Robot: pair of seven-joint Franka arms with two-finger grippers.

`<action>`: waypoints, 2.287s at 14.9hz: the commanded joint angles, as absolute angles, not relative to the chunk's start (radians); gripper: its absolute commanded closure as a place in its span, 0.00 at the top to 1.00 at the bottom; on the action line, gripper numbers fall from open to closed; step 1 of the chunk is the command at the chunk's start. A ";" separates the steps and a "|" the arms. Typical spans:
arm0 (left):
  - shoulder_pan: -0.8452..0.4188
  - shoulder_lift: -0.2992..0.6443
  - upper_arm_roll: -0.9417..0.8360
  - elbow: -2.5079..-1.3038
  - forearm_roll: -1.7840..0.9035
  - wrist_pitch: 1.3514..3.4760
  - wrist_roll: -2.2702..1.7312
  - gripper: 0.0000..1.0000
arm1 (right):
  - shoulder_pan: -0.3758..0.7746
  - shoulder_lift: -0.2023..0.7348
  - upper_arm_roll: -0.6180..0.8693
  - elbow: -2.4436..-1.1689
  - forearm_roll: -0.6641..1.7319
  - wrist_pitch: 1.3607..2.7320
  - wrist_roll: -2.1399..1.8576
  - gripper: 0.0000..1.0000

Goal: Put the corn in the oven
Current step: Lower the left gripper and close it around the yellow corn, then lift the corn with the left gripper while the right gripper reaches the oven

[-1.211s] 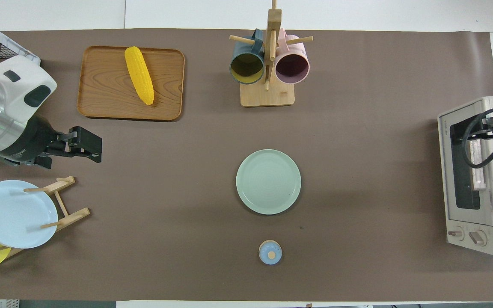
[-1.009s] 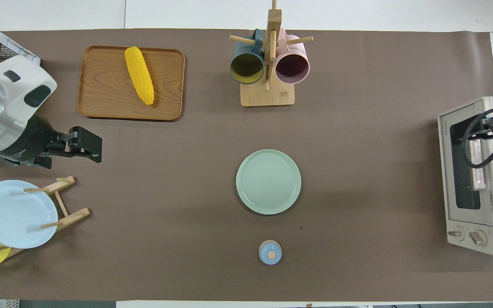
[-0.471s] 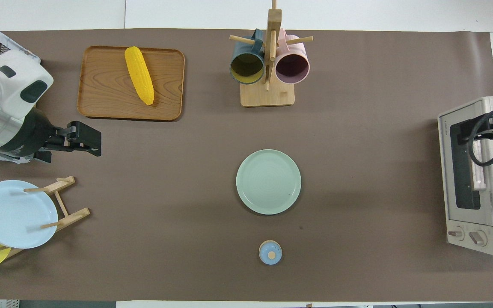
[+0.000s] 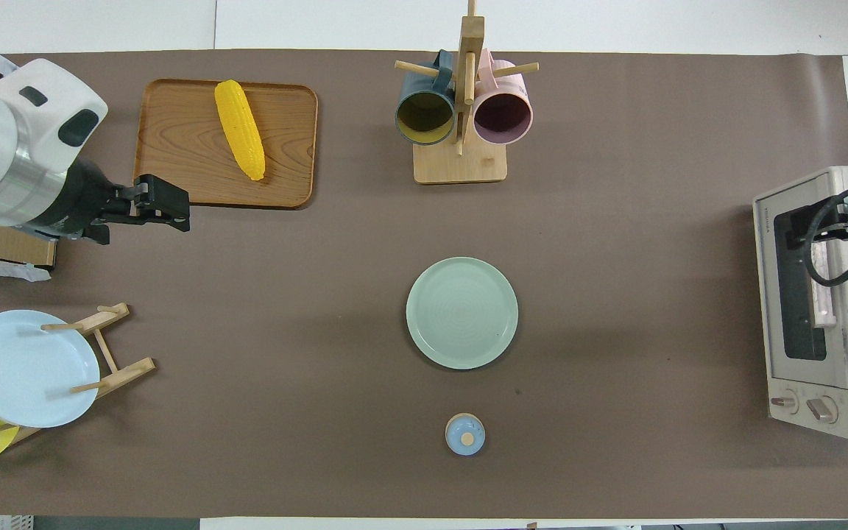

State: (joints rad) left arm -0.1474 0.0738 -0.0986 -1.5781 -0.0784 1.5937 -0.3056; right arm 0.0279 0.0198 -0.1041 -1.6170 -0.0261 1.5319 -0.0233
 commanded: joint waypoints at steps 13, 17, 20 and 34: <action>-0.150 0.744 -0.063 -1.106 -0.032 1.873 -0.311 1.00 | -0.017 -0.080 -0.104 -1.974 -0.116 1.871 0.075 0.00; -0.156 0.767 -0.058 -1.111 -0.026 1.945 -0.311 1.00 | -0.018 -0.077 -0.103 -2.025 -0.225 1.884 0.119 0.00; -0.167 0.802 -0.058 -1.114 0.031 1.982 -0.311 1.00 | -0.018 -0.071 -0.104 -2.031 -0.236 1.872 0.144 0.00; -0.180 0.862 -0.046 -1.098 0.038 2.092 -0.307 1.00 | -0.064 -0.069 -0.101 -2.066 -0.304 1.927 0.100 0.00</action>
